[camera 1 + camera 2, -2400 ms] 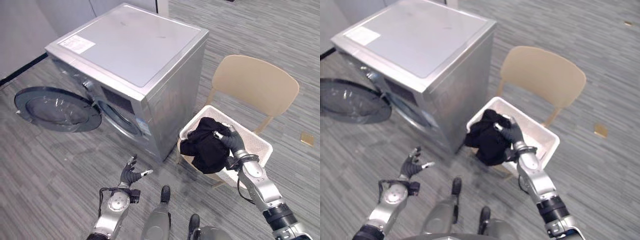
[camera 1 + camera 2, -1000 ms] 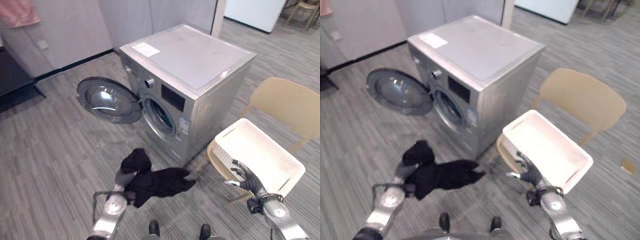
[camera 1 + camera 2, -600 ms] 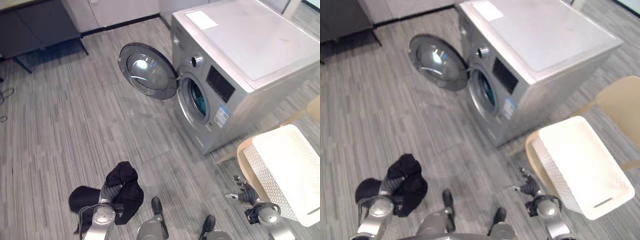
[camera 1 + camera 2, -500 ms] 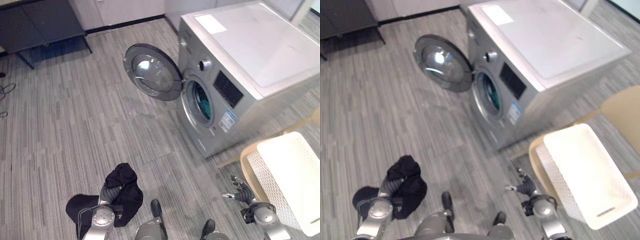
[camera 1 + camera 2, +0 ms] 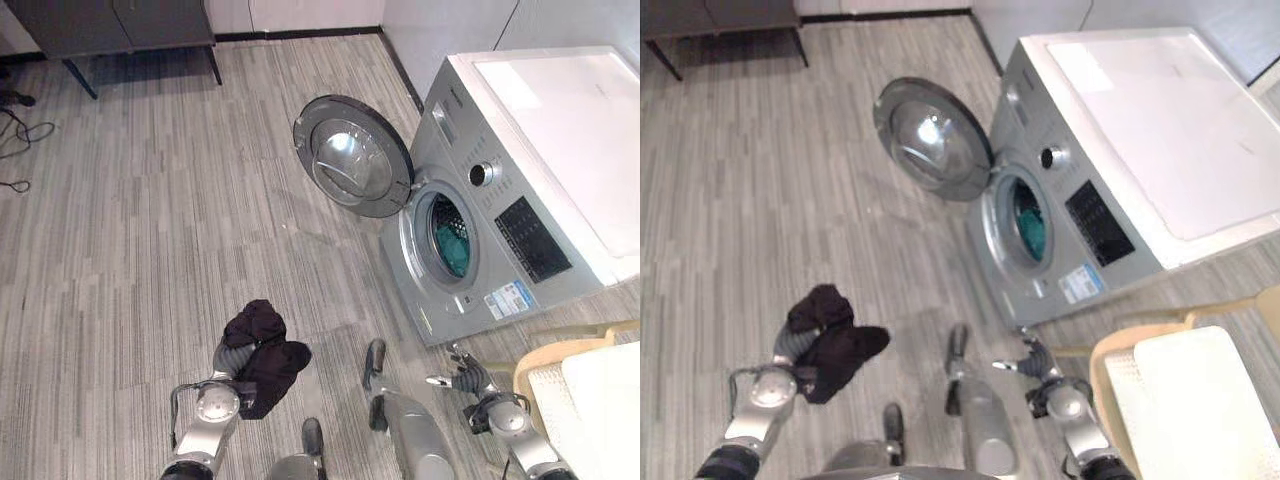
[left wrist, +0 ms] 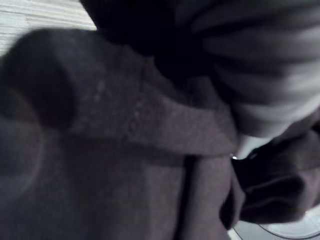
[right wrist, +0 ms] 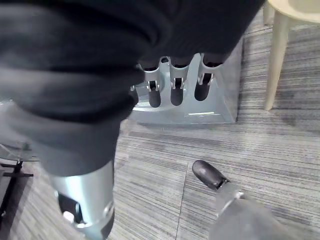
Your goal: Grab the laundry basket,head to the washer,open it,put in the laundry and shut it.
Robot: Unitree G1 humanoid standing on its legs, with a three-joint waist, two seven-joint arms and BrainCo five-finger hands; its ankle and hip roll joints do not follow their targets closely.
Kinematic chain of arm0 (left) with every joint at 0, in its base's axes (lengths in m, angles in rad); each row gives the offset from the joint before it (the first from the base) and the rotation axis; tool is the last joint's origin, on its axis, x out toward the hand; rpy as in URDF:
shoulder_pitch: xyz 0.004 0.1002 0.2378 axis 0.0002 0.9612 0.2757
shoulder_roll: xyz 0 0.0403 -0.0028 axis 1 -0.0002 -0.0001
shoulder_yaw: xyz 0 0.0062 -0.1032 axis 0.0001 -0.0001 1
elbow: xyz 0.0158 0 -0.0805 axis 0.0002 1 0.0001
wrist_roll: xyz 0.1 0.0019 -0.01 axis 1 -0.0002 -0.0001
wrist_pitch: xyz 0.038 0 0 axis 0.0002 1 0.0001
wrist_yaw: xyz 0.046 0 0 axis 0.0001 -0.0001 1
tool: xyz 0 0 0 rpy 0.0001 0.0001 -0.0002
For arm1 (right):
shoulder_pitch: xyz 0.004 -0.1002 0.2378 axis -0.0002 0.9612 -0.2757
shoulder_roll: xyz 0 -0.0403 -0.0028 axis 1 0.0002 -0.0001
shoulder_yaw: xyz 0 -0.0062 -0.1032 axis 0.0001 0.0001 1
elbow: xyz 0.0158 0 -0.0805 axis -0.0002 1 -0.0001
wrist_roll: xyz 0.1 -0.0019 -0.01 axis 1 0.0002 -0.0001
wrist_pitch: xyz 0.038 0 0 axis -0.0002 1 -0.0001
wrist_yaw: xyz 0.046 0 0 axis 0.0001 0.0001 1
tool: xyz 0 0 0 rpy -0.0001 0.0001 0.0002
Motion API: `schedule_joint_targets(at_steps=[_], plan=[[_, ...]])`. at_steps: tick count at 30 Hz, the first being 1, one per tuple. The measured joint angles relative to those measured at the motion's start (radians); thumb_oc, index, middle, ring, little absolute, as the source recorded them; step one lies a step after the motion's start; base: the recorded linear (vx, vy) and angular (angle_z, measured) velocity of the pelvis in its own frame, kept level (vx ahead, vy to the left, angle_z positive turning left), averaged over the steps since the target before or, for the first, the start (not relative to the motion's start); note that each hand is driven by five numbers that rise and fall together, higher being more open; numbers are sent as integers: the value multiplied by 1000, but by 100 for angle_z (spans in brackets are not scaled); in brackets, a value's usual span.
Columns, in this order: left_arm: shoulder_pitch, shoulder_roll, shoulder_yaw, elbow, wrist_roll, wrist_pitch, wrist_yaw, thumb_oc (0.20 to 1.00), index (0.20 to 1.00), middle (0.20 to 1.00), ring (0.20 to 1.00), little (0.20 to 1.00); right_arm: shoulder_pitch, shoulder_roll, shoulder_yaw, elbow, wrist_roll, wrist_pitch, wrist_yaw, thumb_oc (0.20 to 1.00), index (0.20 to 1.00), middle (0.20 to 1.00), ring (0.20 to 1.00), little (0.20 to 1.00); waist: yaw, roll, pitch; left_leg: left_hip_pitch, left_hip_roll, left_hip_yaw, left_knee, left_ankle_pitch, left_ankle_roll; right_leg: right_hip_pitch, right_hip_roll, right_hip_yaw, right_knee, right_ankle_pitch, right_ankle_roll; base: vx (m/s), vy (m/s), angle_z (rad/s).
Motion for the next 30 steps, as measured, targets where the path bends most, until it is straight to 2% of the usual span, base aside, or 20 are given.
schedule_joint_targets(at_steps=[2,3,4,5,6,7,9,11,13,14,17,20,21,22,23,26,27,28,29,30], plan=[[20,-16,-23,-6,5,3,-9,200,200,200,200,200,13,-8,-5,26,-1,-7,2,1000,1000,1000,1000,1000,-7,48,-13,29,49,-24,16,-38,-24,0,31,-1,68,53,-14,354,-137,54],[32,-16,-41,-9,6,4,-21,200,200,200,200,200,36,-3,-10,40,-1,10,3,1000,1000,1000,1000,1000,-31,55,-25,28,60,-44,118,-61,-68,35,52,27,94,97,-58,272,-133,63],[43,-19,-41,-8,7,4,-29,200,200,200,200,200,36,-9,-14,62,-1,10,3,1000,1000,1000,1000,1000,-26,56,-33,7,84,5,263,-49,-90,94,85,24,69,89,-113,349,-183,19],[58,-19,-40,-6,7,5,-33,200,200,200,200,200,15,-14,-33,68,-1,5,2,1000,1000,1000,1000,1000,-24,59,-49,-75,121,30,503,-8,-139,162,112,53,19,78,-136,214,-126,-55],[55,-28,-39,-5,6,5,-34,200,200,200,200,200,10,-25,-42,66,-1,-1,-2,1000,1000,1000,1000,1000,-20,63,-61,-147,139,19,660,40,-160,197,130,73,-15,89,-181,208,-94,-82],[52,-32,-39,-3,6,3,-34,200,200,200,200,200,3,-33,-42,66,1,-1,5,1000,1000,1000,1000,1000,-10,63,-73,-170,141,23,701,18,-167,214,139,86,-30,104,-201,209,-45,-61],[32,-31,-43,-3,6,4,-38,200,200,200,200,200,10,-25,0,58,1,-6,12,1000,1000,1000,1000,1000,-18,47,-76,-237,119,8,671,-36,-152,267,143,131,-82,97,-212,245,23,-47],[6,-23,-43,-12,6,3,-39,200,200,200,200,200,45,30,5,58,1,0,3,1000,1000,1000,1000,1000,-15,14,-71,-289,79,1,433,-49,-124,341,144,190,-138,98,-204,232,64,-79],[7,-19,-44,-12,7,3,-41,200,200,200,200,200,62,40,29,61,1,-1,8,1000,1000,1000,1000,1000,-26,17,-73,-339,60,-65,265,11,-125,403,168,234,-170,93,-196,347,108,-108],[9,-14,-44,-11,6,3,-42,200,200,200,200,200,64,34,45,71,1,2,8,1000,1000,1000,1000,1000,-15,9,-72,-371,20,-190,197,47,-124,427,176,320,-184,81,-178,305,90,-157],[8,-12,-46,0,6,4,-42,200,200,200,200,200,47,29,55,79,0,7,18,1000,1000,1000,1000,1000,13,22,-69,-415,-20,-387,151,138,-128,453,209,452,-177,78,-182,228,95,-167],[18,-13,-87,5,6,3,-50,200,200,200,200,200,73,6,39,93,-1,5,15,1000,1000,1000,1000,1000,-4,69,-81,-368,8,-391,164,152,-107,487,273,554,-112,-12,-162,222,200,-127],[5,4,-110,-1,6,3,-58,200,200,200,200,200,75,7,28,112,-1,10,3,1000,1000,1000,1000,1000,-22,49,-80,-343,13,-344,151,206,-107,443,262,586,-19,-76,-161,128,205,-96],[10,13,-115,-7,6,3,-58,200,200,200,200,200,75,7,29,113,-1,12,2,1000,1000,1000,1000,1000,-21,32,-85,-321,5,-316,118,195,-102,414,253,602,37,-104,-153,71,277,-127],[7,22,-122,-5,6,6,-61,200,200,200,200,200,58,5,6,110,-1,6,-1,1000,1000,1000,1000,1000,-24,19,-93,-296,-3,-251,63,201,-93,370,233,620,119,-151,-113,-12,131,-125],[-14,32,-119,-9,6,7,-70,200,200,200,200,200,8,-1,1,99,-1,5,-4,1000,1000,1000,1000,1000,-41,4,-80,-261,7,-31,27,238,-31,289,198,592,198,-177,-63,-61,170,-209],[-16,48,-108,-17,7,6,-68,200,200,200,200,200,-41,10,13,93,-2,3,2,1000,1000,1000,1000,1000,-4,10,-73,-239,19,90,-11,233,-18,230,167,503,200,-174,-56,-21,61,-241],[-28,55,-102,-17,7,7,-68,200,200,200,200,200,-47,17,9,94,-4,-6,0,1000,1000,1000,1000,1000,-18,17,-65,-237,28,148,-9,223,-15,213,140,436,179,-174,-57,-44,90,-261],[-48,53,-96,-18,7,6,-68,200,200,200,200,200,-66,32,9,97,-8,-3,-3,1000,1000,1000,1000,1000,-20,27,-52,-225,31,203,-10,210,-20,204,72,262,163,-169,-49,-53,42,-168],[-68,57,-98,-19,7,5,-69,200,200,200,200,200,-50,38,22,96,-9,-4,0,1000,1000,1000,1000,1000,-28,35,-47,-220,31,217,4,191,-20,216,37,219,140,-167,-45,-49,43,-133]])
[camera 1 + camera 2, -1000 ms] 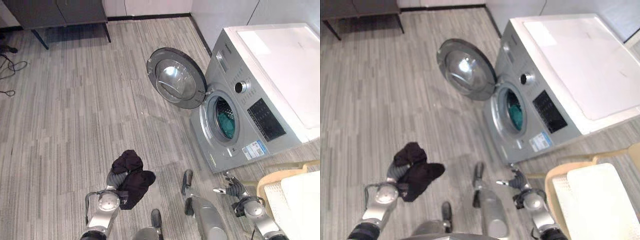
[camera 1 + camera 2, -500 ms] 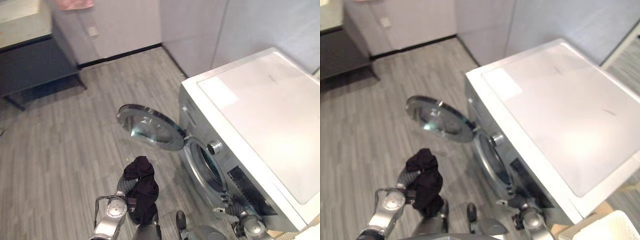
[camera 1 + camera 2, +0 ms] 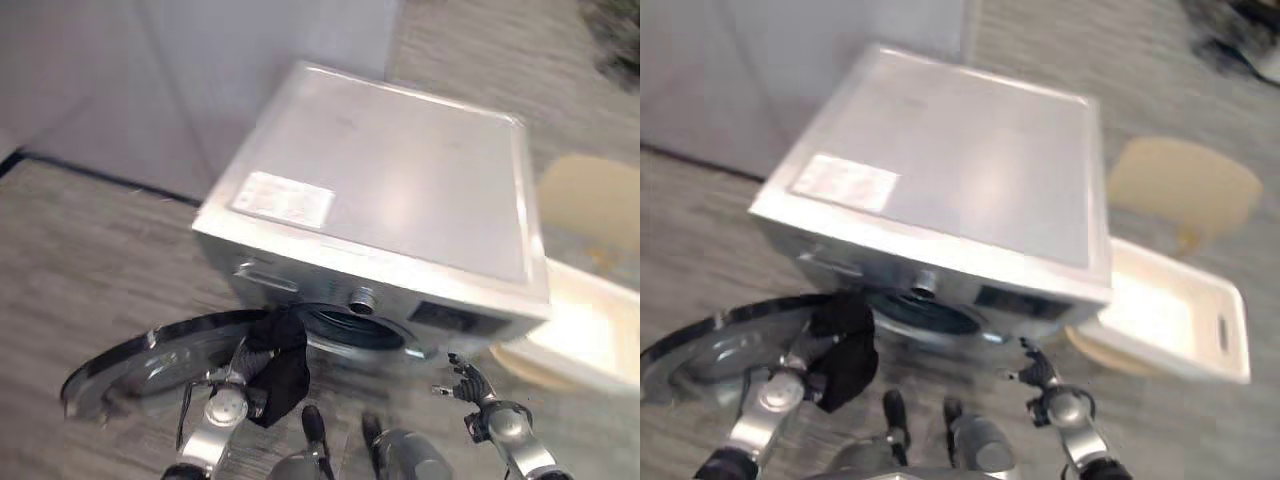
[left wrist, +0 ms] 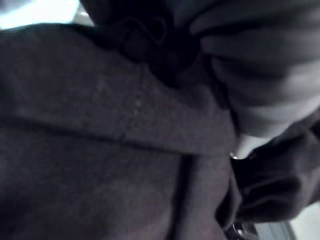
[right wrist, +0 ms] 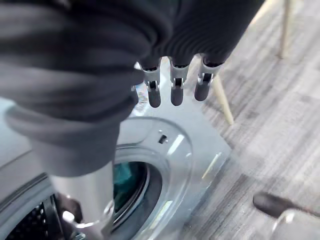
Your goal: Grab the laundry basket,head to the washer,open it,put in the laundry and shut it.
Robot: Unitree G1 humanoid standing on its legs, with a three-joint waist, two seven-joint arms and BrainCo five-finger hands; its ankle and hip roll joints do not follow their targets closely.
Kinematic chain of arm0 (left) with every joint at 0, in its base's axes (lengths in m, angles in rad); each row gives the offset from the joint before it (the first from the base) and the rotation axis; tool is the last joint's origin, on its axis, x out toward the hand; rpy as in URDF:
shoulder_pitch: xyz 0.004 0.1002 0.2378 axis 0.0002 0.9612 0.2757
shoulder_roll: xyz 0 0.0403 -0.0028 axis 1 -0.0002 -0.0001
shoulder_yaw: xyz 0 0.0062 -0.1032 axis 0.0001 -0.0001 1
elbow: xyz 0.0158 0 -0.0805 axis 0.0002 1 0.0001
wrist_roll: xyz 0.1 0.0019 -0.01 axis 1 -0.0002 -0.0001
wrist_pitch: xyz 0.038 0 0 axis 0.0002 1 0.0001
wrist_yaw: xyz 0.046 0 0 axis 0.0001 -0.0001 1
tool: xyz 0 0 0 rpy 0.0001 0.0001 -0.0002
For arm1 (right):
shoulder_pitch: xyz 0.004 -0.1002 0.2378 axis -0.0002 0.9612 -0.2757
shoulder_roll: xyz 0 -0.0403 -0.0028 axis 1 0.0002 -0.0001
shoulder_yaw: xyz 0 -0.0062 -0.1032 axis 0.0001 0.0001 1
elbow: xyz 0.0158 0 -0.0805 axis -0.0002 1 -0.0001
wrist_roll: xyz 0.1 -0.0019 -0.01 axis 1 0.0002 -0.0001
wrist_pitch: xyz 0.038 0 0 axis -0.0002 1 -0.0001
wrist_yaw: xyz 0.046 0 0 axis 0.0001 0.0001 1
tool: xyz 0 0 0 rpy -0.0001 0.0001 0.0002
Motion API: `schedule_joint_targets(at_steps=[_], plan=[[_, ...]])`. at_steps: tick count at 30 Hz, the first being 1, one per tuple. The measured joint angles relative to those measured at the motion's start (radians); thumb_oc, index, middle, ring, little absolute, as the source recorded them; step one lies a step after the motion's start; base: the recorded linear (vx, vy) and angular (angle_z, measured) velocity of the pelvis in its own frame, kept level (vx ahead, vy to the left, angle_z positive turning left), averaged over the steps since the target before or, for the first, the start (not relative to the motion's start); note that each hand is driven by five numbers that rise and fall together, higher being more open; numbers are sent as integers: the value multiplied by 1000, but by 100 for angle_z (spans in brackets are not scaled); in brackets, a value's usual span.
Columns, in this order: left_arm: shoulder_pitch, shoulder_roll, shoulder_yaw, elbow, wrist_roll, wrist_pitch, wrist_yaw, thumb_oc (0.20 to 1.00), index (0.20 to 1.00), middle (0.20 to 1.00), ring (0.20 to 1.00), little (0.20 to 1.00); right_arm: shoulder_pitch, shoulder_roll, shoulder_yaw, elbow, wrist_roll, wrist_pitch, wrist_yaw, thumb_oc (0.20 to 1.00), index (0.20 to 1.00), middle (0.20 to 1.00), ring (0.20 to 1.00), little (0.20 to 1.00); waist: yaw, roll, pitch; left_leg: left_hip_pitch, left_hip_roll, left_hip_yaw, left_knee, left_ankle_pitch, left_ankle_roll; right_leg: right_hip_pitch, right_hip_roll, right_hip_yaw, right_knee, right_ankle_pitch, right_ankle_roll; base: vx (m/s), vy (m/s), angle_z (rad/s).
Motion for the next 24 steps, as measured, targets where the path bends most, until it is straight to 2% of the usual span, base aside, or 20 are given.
schedule_joint_targets(at_steps=[1,3,5,6,7,8,9,10,11,12,13,14,15,17,20,22,23,24], plan=[[-16,-1,-5,-8,0,-3,1,200,200,200,200,200,13,-1,3,3,0,4,2,1000,1000,1000,1000,1000,6,0,1,5,-2,19,-3,-2,0,1,-28,-80,10,0,0,-45,3,-89],[-33,-1,-4,-39,0,-10,12,200,200,200,200,200,13,-2,12,13,-1,9,2,1000,1000,1000,1000,1000,14,-1,2,13,10,97,-2,-10,2,15,-73,-187,31,2,2,30,-34,-79],[-10,6,-3,-41,2,-9,32,200,200,200,200,200,3,-1,10,11,-1,7,1,1000,1000,1000,1000,1000,44,-1,4,28,29,169,-1,-21,-9,13,-92,-259,60,0,0,-72,-82,-109],[0,11,-6,-40,6,-8,35,200,200,200,200,200,6,-5,2,9,-1,-4,-4,1000,1000,1000,1000,1000,31,-2,5,24,28,189,18,-28,-15,39,-83,-250,24,3,3,-217,-129,-76],[-2,9,-2,-42,15,-8,48,200,200,200,200,200,-6,-4,-14,9,-1,-12,-5,1000,1000,1000,1000,1000,36,0,7,4,40,198,42,-35,-27,17,-71,-209,24,5,6,-301,-121,-32],[-4,20,-6,-43,24,-11,61,200,200,200,200,200,-8,0,-23,13,0,-11,-9,1000,1000,1000,1000,1000,34,0,15,-16,47,196,69,-42,-45,-1,-58,-163,26,9,2,-185,-64,-17],[-4,23,-6,-42,36,-11,66,200,200,200,200,200,-9,-8,-21,14,0,-10,-14,1000,1000,1000,1000,1000,29,2,17,-33,55,199,92,-43,-48,-18,-52,-153,33,20,-6,-226,-58,-41],[-21,33,-8,-46,40,-12,89,200,200,200,200,200,-21,-27,-19,17,1,-10,-23,1000,1000,1000,1000,1000,35,-3,34,-100,79,169,176,-48,-55,-84,-49,-124,67,27,-31,-194,-30,-55],[-31,37,-7,-46,40,-12,101,200,200,200,200,200,-31,-34,-19,21,1,-8,-27,1000,1000,1000,1000,1000,44,-4,42,-132,84,112,210,-50,-51,-113,-44,-115,82,28,-36,-385,-55,-78],[-55,40,-5,-46,41,-12,117,200,200,200,200,200,-56,-49,-20,19,2,-10,-39,1000,1000,1000,1000,1000,56,-1,64,-180,87,25,259,-50,-48,-162,-37,-108,107,32,-43,-285,-33,-58],[-78,41,-7,-46,43,-12,128,200,200,200,200,200,-63,-58,-21,19,3,-12,-46,1000,1000,1000,1000,1000,56,2,76,-208,83,-15,281,-53,-49,-187,-34,-107,121,35,-42,-247,-46,-40],[-109,43,-21,-47,49,-13,143,200,200,200,200,200,-72,-71,-22,17,8,-17,-51,1000,1000,1000,1000,1000,57,8,87,-236,73,-85,287,-54,-50,-215,-33,-107,138,40,-42,-126,-1,-8],[-173,44,-37,-48,77,-13,156,200,200,200,200,200,-95,-95,-27,19,11,-19,-59,1000,1000,1000,1000,1000,51,25,121,-264,68,-160,273,-72,-64,-256,-25,-114,170,38,-45,-116,36,11],[-219,61,-63,-51,96,-17,190,200,200,200,200,200,-107,-113,-32,3,21,-28,-79,1000,1000,1000,1000,1000,30,33,153,-334,66,-169,318,-80,-59,-324,-42,-122,231,32,-51,-94,92,29],[-301,125,-90,-67,149,-41,232,200,200,200,200,200,-167,-140,-36,-27,24,-36,-88,1000,1000,1000,1000,1000,33,38,222,-438,71,-161,404,-96,-53,-433,-49,-107,310,17,-57,-96,48,2],[-340,139,-89,-66,168,-43,249,200,200,200,200,200,-214,-138,-30,-34,46,-36,-91,1000,1000,1000,1000,1000,30,42,262,-477,82,-156,456,-107,-53,-470,-50,-95,349,17,-58,-158,29,-14],[-380,183,-114,-70,202,-44,280,200,200,200,200,200,-220,-146,-20,-86,52,-53,-100,1000,1000,1000,1000,1000,30,43,261,-574,103,-155,570,-156,-46,-553,-50,-89,426,-8,-70,-103,5,-12],[-415,218,-127,-77,230,-44,289,200,200,200,200,200,-232,-155,-21,-120,54,-69,-108,1000,1000,1000,1000,1000,28,43,262,-639,107,-156,624,-170,-47,-615,-52,-84,468,-13,-77,-143,0,-9]])
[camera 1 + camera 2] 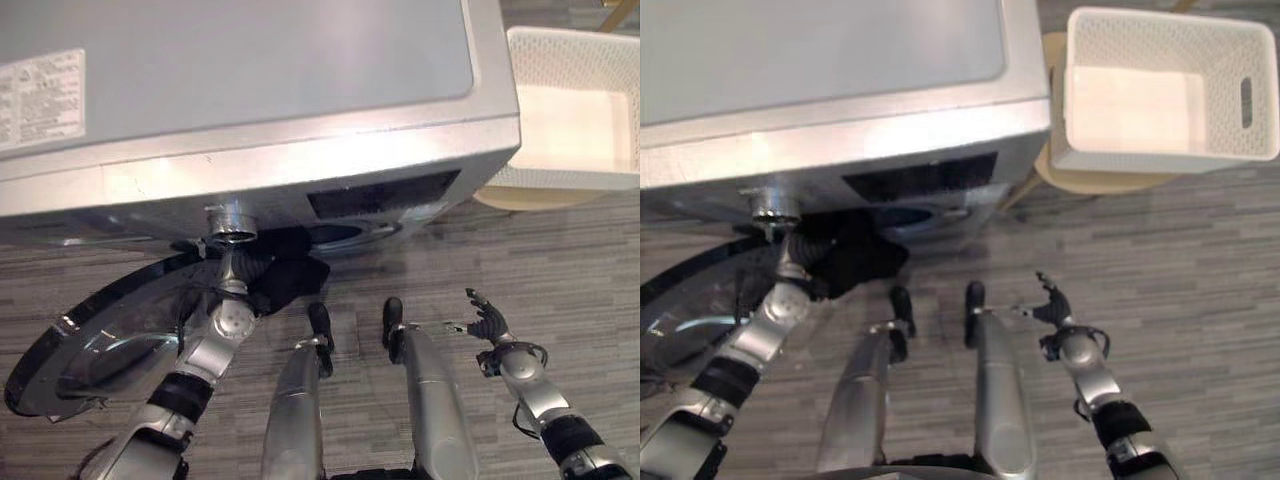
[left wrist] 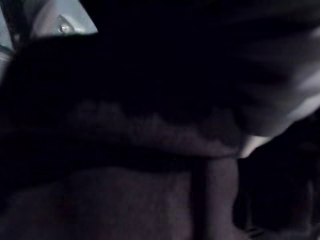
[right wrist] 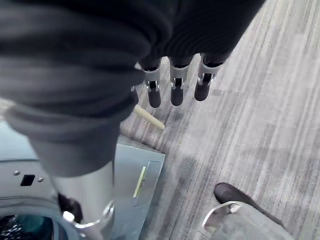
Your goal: Grab the laundry basket,head to the washer,open it,put in the laundry and shut it.
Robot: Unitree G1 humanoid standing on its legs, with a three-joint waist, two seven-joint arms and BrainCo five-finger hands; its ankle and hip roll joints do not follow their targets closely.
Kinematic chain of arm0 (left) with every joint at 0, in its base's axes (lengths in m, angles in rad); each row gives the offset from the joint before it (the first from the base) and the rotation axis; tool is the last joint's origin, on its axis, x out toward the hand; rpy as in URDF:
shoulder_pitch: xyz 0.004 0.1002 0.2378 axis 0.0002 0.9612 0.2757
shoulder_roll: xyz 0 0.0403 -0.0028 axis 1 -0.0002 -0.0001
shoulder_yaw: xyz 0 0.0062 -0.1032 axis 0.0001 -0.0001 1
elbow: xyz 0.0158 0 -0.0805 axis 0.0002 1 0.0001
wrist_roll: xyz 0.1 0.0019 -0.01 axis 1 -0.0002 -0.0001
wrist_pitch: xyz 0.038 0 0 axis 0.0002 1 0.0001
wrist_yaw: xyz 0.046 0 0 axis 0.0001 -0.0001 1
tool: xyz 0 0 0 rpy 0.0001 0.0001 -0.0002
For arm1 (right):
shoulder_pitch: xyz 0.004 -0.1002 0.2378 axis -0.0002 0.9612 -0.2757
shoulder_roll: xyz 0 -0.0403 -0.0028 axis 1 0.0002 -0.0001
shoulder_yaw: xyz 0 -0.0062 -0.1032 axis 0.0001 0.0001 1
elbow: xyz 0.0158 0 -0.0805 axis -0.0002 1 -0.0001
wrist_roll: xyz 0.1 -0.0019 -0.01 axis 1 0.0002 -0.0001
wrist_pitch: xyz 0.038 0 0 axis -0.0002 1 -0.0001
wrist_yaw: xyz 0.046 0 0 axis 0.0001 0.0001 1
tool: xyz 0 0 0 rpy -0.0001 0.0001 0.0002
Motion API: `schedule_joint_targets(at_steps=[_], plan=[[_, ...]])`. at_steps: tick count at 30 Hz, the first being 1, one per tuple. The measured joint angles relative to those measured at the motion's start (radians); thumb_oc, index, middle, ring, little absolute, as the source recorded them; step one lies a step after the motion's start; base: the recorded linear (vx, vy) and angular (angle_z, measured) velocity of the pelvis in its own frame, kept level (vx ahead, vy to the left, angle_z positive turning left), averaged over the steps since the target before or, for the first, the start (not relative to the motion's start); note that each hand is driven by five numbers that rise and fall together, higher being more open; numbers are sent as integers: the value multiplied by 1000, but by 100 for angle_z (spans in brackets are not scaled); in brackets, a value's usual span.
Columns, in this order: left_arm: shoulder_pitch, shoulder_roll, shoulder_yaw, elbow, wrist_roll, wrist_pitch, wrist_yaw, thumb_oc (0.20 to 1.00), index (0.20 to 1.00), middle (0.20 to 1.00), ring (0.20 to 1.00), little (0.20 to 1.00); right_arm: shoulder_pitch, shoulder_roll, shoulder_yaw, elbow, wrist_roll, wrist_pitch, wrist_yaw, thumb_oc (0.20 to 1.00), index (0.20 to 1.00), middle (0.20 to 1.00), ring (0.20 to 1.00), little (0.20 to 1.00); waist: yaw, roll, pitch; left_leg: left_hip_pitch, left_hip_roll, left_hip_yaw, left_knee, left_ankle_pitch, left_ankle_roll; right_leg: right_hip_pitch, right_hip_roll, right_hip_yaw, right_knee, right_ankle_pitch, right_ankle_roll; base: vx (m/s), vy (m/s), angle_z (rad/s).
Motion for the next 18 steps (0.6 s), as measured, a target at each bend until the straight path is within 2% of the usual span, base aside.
schedule_joint_targets(at_steps=[2,5,7,8,10,11,14,18], plan=[[-113,58,-30,9,61,7,13,200,200,200,200,200,-41,-8,3,-32,20,-20,-11,1000,1000,1000,1000,1000,-3,-4,15,-111,24,1,107,-17,0,-100,4,3,75,-1,-1,-92,-3,-6],[-297,127,-78,40,139,27,29,200,200,200,200,200,-60,-9,3,-80,36,-49,-17,1000,1000,1000,1000,1000,-10,-17,42,-210,54,-2,228,-57,7,-190,11,7,166,-21,-24,-51,-14,-15],[-369,154,-95,65,173,39,56,200,200,200,200,200,-67,-14,6,-100,37,-53,-20,1000,1000,1000,1000,1000,-33,-17,43,-262,62,-2,260,-62,7,-238,12,9,190,-21,-24,-45,-20,-9],[-471,191,-142,113,216,46,75,200,200,200,200,200,-64,-25,6,-120,37,-69,-22,1000,1000,1000,1000,1000,-51,-17,43,-333,69,-8,311,-73,12,-306,17,13,230,-21,-24,-32,-17,-13],[-609,216,-185,187,252,72,110,200,200,200,200,200,-88,-45,10,-141,44,-80,-35,1000,1000,1000,1000,1000,-62,-13,53,-431,78,-21,386,-84,16,-399,23,18,287,-21,-24,-9,-12,-20],[-652,215,-188,203,252,85,121,200,200,200,200,200,-100,-46,4,-139,46,-82,-43,1000,1000,1000,1000,1000,-67,-16,80,-448,84,-24,417,-90,20,-414,25,19,311,-21,-24,5,-17,-18],[-827,244,-317,336,274,99,165,200,200,200,200,200,-107,-77,43,-175,67,-102,-50,1000,1000,1000,1000,1000,-90,-13,78,-564,105,-35,544,-127,31,-529,39,31,422,-45,-35,28,-15,-8],[-988,257,-358,410,272,133,237,200,200,200,200,200,-118,-88,44,-185,79,-118,-52,1000,1000,1000,1000,1000,-99,-13,93,-670,123,-44,637,-148,36,-635,43,33,502,-50,-43,39,-16,-12]])
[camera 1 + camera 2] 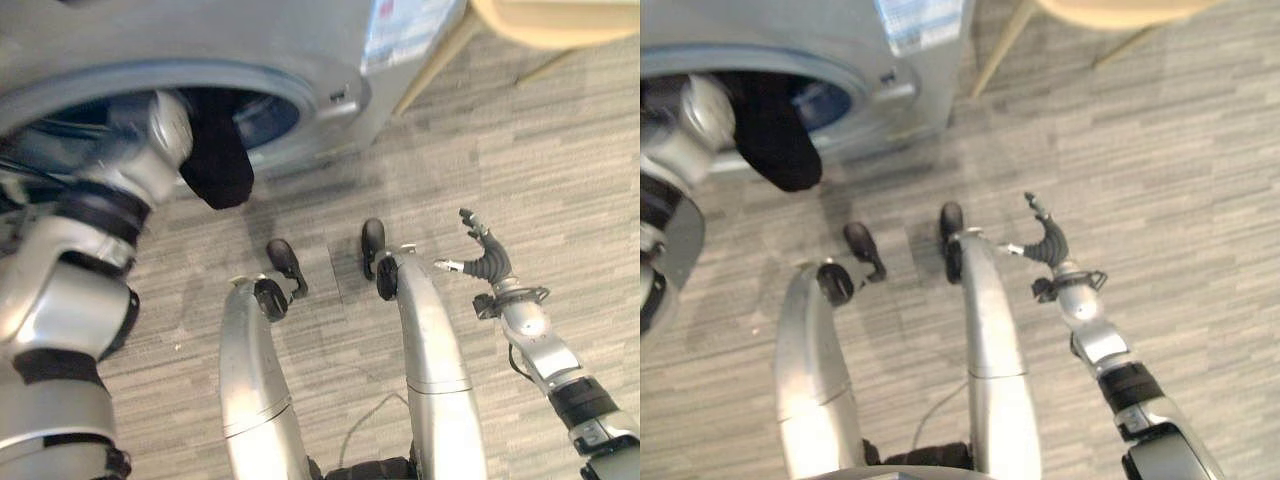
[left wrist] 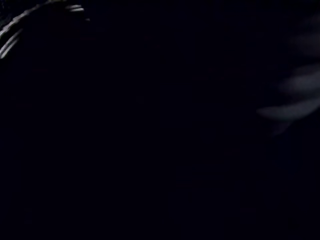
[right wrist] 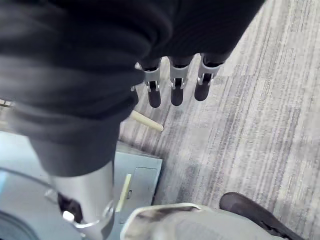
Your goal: Grab the laundry basket,head to the washer,open it,put in the laundry and shut it.
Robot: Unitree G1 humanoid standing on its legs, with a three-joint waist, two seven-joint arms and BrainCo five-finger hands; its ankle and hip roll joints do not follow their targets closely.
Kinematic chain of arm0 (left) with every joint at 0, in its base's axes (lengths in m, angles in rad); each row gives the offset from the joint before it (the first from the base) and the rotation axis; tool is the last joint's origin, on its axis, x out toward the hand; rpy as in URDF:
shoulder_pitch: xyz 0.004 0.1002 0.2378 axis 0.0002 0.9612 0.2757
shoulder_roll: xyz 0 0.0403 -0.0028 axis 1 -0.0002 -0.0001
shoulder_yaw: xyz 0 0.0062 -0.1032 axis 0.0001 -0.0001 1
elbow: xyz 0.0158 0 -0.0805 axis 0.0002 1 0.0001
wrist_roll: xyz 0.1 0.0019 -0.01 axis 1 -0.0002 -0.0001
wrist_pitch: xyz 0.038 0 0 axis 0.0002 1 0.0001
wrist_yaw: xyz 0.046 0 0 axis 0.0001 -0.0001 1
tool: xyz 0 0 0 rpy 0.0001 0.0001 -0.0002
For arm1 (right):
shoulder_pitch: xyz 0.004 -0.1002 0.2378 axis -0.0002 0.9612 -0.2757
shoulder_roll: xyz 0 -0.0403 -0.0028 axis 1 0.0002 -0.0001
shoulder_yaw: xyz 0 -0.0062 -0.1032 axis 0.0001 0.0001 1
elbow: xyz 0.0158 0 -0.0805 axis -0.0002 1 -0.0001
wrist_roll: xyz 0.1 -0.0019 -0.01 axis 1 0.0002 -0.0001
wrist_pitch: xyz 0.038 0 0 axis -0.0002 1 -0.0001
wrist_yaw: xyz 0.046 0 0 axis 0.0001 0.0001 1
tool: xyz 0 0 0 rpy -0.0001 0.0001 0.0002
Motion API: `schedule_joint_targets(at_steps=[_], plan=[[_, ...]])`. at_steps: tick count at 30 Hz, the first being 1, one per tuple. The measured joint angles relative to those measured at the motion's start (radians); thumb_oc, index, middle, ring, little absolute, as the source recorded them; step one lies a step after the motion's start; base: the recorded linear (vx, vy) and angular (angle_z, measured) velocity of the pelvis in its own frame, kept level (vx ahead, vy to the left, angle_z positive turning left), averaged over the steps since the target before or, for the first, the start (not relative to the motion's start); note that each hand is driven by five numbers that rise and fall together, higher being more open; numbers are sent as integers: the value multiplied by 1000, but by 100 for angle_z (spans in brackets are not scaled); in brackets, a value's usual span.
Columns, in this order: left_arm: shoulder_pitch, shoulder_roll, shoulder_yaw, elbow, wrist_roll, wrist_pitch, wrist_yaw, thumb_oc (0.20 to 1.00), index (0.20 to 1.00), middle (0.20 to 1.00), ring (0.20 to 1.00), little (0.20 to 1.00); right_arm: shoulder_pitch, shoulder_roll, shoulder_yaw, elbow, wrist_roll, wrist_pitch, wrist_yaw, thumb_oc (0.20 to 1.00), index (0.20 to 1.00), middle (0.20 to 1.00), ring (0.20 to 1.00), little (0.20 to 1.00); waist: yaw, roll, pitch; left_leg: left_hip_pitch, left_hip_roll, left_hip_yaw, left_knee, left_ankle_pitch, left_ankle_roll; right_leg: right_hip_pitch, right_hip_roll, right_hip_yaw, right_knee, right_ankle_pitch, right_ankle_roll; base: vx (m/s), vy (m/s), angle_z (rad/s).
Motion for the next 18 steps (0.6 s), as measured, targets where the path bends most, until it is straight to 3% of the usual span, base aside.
schedule_joint_targets(at_steps=[2,4,5,6,7,8,12,18], plan=[[-92,-3,-62,74,-6,13,31,200,200,200,200,200,10,-6,0,-27,9,-15,-1,1000,1000,1000,1000,1000,-6,0,-1,-30,6,-7,11,-4,0,-25,6,-4,4,0,-1,45,-30,-10],[-169,-38,-63,132,-130,13,78,200,200,200,200,200,15,-7,3,-36,47,-25,-1,1000,1000,1000,1000,1000,-8,0,-1,-56,12,-12,28,-6,0,-48,12,-5,14,0,-1,52,-38,-8],[-200,-39,-61,138,-186,12,99,247,247,247,247,247,16,-9,4,-44,66,-29,-2,1000,1000,1000,1000,1000,-12,0,-1,-70,14,-13,37,-8,-1,-63,15,-4,22,0,-1,43,-33,-6],[-229,-37,-61,137,-219,12,108,918,918,918,918,918,20,-16,6,-57,73,-30,-2,1000,1000,1000,1000,1000,-8,1,-1,-84,15,-16,46,-10,2,-76,16,-5,28,-1,-1,21,-11,-5],[-244,-37,-59,137,-236,11,118,918,918,918,918,918,20,-16,6,-61,74,-30,-1,1000,1000,1000,1000,1000,-8,1,-1,-91,15,-18,52,-11,4,-83,16,-6,34,-1,-2,37,-21,-3],[-255,-37,-59,136,-255,11,132,1000,1000,1000,1000,1000,20,-17,6,-66,76,-30,-1,1000,1000,1000,1000,1000,-8,1,-1,-96,17,-19,59,-12,6,-87,16,-6,40,-3,-5,33,-7,-3],[-258,-34,-61,118,-281,8,132,1000,1000,1000,1000,1000,18,-43,-2,-86,76,-32,5,1000,1000,1000,1000,1000,-1,2,-2,-96,15,-24,69,-22,4,-86,16,-8,51,-13,-10,8,-2,0],[-195,-44,-66,117,-310,-14,-76,1000,1000,1000,1000,1000,6,-41,-5,-64,71,-19,15,1000,1000,1000,1000,1000,32,11,-7,-33,-1,-40,46,-27,-4,-15,-3,-27,46,-35,-22,-8,-10,10]])
